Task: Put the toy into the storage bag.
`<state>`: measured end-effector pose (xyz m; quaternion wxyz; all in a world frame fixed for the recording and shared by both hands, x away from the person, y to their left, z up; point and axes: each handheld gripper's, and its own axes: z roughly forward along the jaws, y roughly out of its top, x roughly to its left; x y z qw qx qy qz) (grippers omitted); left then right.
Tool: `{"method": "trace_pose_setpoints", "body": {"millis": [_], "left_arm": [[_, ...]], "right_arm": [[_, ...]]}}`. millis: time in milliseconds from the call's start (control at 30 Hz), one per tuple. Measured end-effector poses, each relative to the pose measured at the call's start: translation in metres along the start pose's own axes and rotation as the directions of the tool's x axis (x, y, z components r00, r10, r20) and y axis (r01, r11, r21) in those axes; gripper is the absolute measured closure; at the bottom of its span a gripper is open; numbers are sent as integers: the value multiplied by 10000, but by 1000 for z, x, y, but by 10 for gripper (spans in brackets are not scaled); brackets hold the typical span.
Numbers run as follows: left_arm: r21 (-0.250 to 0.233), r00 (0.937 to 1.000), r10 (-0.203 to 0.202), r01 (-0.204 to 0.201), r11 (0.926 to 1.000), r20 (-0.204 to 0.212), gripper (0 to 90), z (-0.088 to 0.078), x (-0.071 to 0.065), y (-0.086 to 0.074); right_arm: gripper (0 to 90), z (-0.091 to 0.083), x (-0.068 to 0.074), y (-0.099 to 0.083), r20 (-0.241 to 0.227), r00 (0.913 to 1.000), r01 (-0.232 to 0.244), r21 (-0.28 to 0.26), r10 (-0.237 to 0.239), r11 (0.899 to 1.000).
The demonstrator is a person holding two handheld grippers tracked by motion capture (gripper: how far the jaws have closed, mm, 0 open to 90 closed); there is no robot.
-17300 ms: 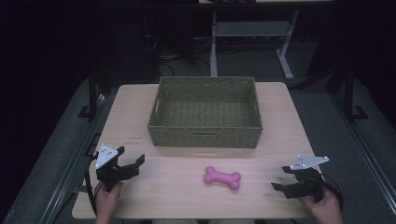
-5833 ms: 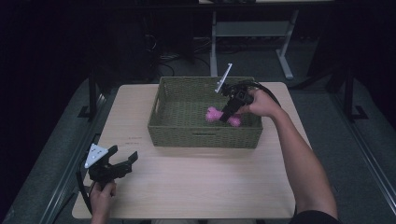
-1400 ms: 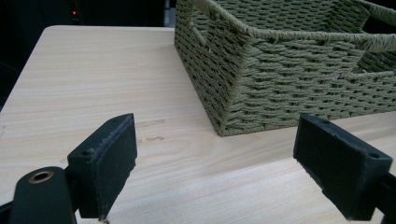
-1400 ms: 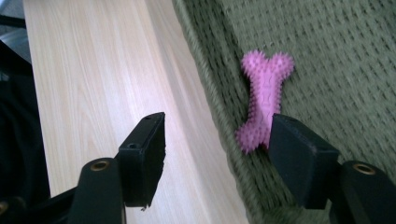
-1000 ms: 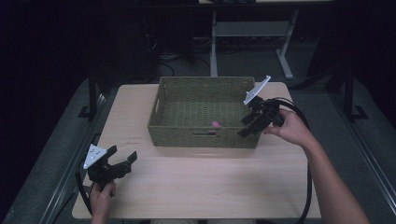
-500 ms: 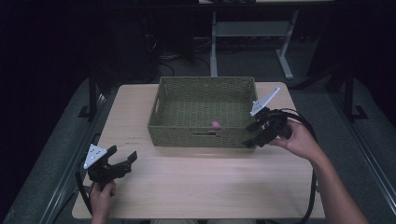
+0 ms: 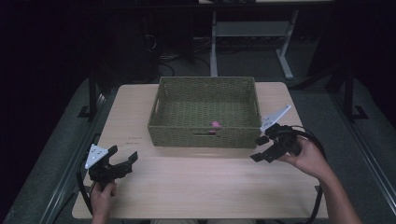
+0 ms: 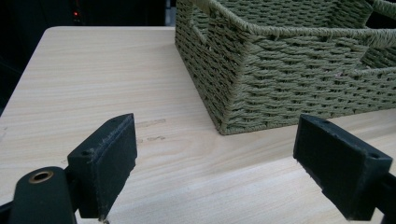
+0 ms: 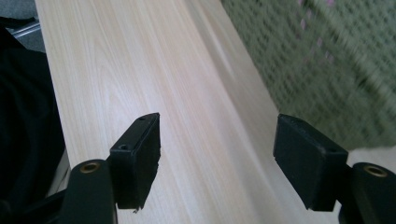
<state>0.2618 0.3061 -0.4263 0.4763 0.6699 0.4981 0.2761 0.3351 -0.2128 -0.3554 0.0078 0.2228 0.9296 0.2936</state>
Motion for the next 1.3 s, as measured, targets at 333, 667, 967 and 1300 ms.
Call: {"method": "trace_pose_setpoints", "body": {"millis": [333, 667, 967, 1300], "left_arm": [[-31, 10000, -37, 37, 10000, -68, 130, -3, 3, -1], [22, 10000, 85, -85, 10000, -14, 130, -3, 1, -1], [14, 10000, 59, -59, 10000, -21, 130, -3, 0, -1], [16, 9999, 106, -106, 9999, -9, 130, -2, -1, -1]], "right_arm": [[308, 11, 11, -31, 10, 9985, -542, -21, 542, 9985], [295, 15, 24, -55, 193, 9954, -935, -223, 939, 9954], [284, 25, 32, -75, 194, 9922, -1225, -257, 1231, 9921], [261, 23, 42, -84, 914, 9862, -1332, -599, 1383, 9893]]}}
